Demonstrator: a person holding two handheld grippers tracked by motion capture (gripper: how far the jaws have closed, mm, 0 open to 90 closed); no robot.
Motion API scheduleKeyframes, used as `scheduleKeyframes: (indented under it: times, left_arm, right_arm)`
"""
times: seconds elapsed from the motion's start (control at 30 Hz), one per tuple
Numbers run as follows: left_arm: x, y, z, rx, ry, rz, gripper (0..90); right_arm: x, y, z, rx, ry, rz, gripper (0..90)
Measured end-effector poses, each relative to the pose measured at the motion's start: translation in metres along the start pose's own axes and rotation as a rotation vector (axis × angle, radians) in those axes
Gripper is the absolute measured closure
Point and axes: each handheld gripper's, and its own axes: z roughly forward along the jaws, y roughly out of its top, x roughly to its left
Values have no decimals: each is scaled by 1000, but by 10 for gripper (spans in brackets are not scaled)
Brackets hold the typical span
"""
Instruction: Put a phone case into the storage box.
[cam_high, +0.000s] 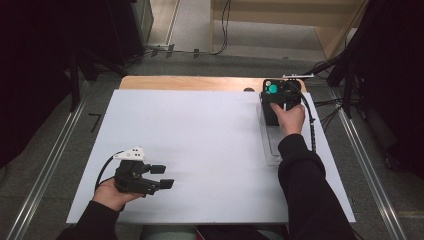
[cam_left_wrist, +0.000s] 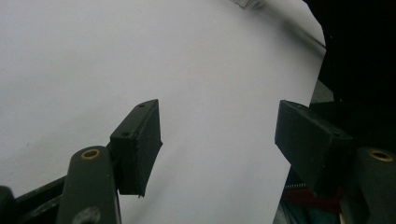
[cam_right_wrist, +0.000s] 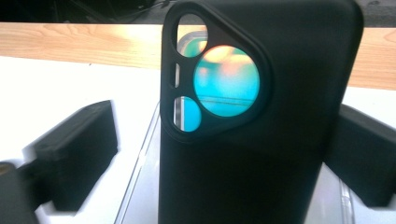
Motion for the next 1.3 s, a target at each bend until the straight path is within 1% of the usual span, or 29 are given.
scheduleKeyframes:
  times: [0.07,0.2,0.23,0.27,0.33,0.43,0.53,0.57,0.63,0.67,0.73,0.83,0.9,0.97,1.1,1.13,1.17,1.2,1.3]
  left_arm:
    - [0,0,0,-1,1,-2,316]
    - [1,0,-1,-1,4,-5,316]
    - [1,0,-1,-1,4,-6,316]
    - [1,0,-1,-1,3,-7,316]
    - [2,1,-1,0,5,-14,315]
    - [1,1,-1,0,8,-14,315]
    - [1,1,-1,0,10,-17,315]
    - [1,1,-1,0,12,-18,315]
    - [1,1,-2,-3,11,-21,315]
    - [2,1,-2,-2,13,-22,315]
    - [1,1,-3,-5,16,-26,315]
    - [2,2,-3,-6,15,-26,315]
    - [2,2,-3,-2,18,-26,314]
    - [3,1,-3,-3,19,-29,314]
    - [6,1,-5,-4,26,-43,313]
    - [6,1,-5,-1,29,-51,312]
    - [6,1,-5,-2,40,-54,310]
    - [5,1,-5,-2,48,-55,310]
    - [6,1,-4,-1,42,-60,310]
  right_arm:
    - [-1,0,-2,7,-1,-2,1]
    - [-3,2,-12,2,-5,-10,2]
    - [-3,3,-15,2,4,-7,2]
    - [-4,3,-17,15,23,3,2]
    - [-5,2,-22,31,70,0,2]
    - [-2,1,-29,45,109,-16,3]
    - [6,0,-37,55,133,-34,5]
    - [9,-1,-39,60,150,-35,5]
    - [14,-3,-43,81,212,-41,5]
    - [18,-4,-45,89,231,-49,5]
    - [25,-7,-48,103,252,-71,5]
    - [34,-12,-53,98,282,-92,6]
    - [40,-15,-56,94,289,-112,60]
    - [47,-18,-58,100,291,-136,60]
    - [61,-27,-63,113,317,-177,62]
    - [65,-30,-64,116,320,-193,80]
    - [68,-32,-66,115,325,-204,139]
    - [71,-35,-67,113,332,-217,141]
    - [78,-43,-69,133,354,-245,142]
